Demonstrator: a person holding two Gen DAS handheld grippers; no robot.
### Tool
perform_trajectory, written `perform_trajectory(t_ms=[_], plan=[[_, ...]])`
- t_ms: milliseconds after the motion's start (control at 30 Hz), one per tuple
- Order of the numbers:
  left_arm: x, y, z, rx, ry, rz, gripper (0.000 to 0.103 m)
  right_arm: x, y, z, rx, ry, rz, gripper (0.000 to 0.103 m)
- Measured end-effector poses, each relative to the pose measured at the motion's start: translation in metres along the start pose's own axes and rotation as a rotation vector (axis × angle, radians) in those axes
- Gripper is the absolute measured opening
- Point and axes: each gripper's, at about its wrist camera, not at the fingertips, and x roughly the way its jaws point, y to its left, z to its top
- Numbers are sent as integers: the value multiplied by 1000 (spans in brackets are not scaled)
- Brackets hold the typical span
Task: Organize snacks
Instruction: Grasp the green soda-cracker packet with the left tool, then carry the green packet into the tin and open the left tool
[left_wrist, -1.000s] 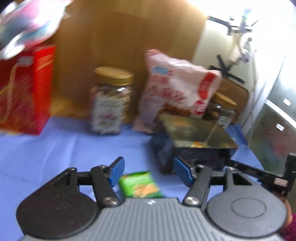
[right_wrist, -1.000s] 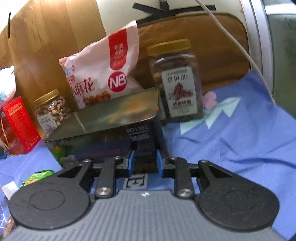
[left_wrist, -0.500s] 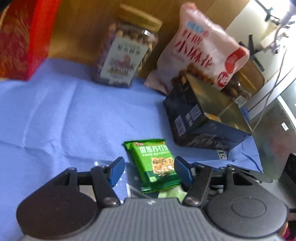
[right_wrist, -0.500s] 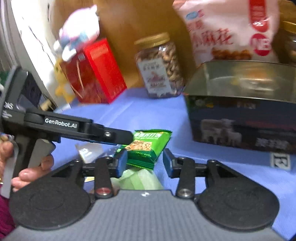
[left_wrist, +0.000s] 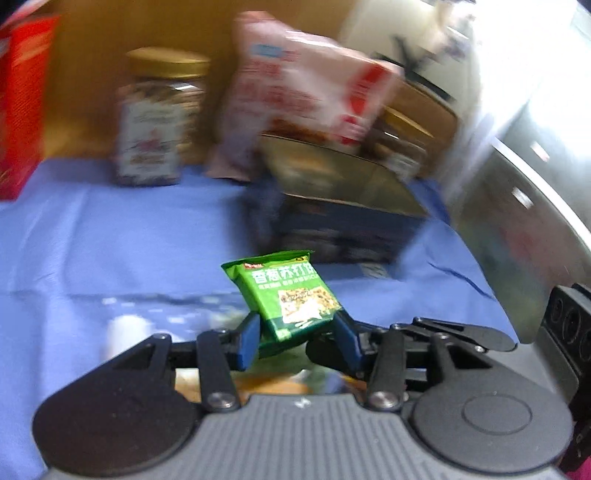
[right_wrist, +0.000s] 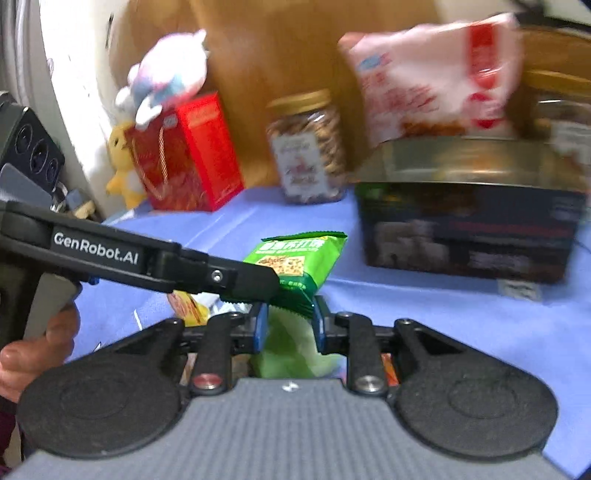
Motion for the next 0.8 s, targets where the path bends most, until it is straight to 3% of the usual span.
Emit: perform_trajectory(t_ms=[100, 300, 467, 600, 700, 800], plan=[[15, -36, -7, 80, 30, -47, 43, -37, -13, -21, 21, -50, -83, 28], [51, -101, -32, 200, 109, -134, 44, -86, -39, -56, 79, -69, -234, 28], [74, -142, -57, 292, 175, -150, 47, -108, -59, -81, 147, -53, -285, 30], [78, -153, -75, 331, 207, -151, 49, -118, -63, -101, 170, -42, -279, 35], [76, -156, -80, 338, 219, -152, 61, -127, -60, -109, 143, -51, -277, 39], [66, -154, -82, 347, 208, -147, 76, -131, -55, -111, 99, -58, -291, 53]])
